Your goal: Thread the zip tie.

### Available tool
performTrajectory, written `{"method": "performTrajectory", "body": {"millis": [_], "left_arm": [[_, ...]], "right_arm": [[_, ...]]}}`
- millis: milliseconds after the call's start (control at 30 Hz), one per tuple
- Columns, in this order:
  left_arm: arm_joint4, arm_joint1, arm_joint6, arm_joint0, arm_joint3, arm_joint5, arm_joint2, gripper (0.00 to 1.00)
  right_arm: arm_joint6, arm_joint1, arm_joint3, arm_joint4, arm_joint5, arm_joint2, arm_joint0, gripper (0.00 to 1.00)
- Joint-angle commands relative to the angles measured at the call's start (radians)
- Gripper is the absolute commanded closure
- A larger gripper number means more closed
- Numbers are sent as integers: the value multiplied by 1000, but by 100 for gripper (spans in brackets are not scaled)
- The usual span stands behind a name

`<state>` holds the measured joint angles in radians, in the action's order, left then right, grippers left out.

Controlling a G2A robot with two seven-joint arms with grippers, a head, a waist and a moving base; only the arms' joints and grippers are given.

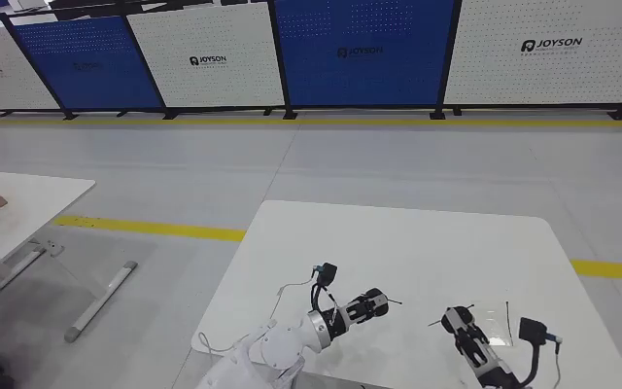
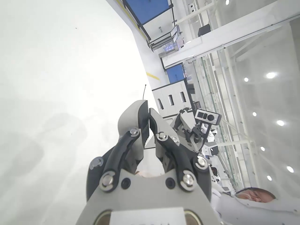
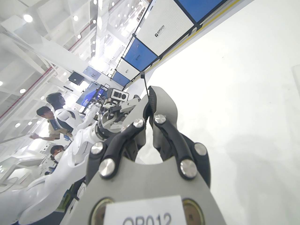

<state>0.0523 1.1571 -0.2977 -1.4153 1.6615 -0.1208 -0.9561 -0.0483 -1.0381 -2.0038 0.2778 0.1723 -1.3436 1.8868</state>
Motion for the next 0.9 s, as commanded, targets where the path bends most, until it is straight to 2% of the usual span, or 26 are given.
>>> {"method": "performTrajectory", "body": {"millis": [0, 133, 400, 733, 867], "left_arm": [[0, 0, 0, 0, 0, 0, 0, 100], [0, 0, 0, 0, 0, 0, 0, 100], [0, 0, 0, 0, 0, 0, 0, 100], [0, 0, 0, 0, 0, 0, 0, 100], [0, 0, 0, 0, 0, 0, 0, 100]], "right_arm": [[26, -5, 19, -17, 14, 8, -10, 100], [80, -18, 77, -36, 52, 51, -41, 100], [195, -50, 207, 25, 108, 173, -114, 100], [195, -50, 207, 25, 108, 173, -114, 100], [293, -61, 196, 16, 33, 163, -120, 100]]}}
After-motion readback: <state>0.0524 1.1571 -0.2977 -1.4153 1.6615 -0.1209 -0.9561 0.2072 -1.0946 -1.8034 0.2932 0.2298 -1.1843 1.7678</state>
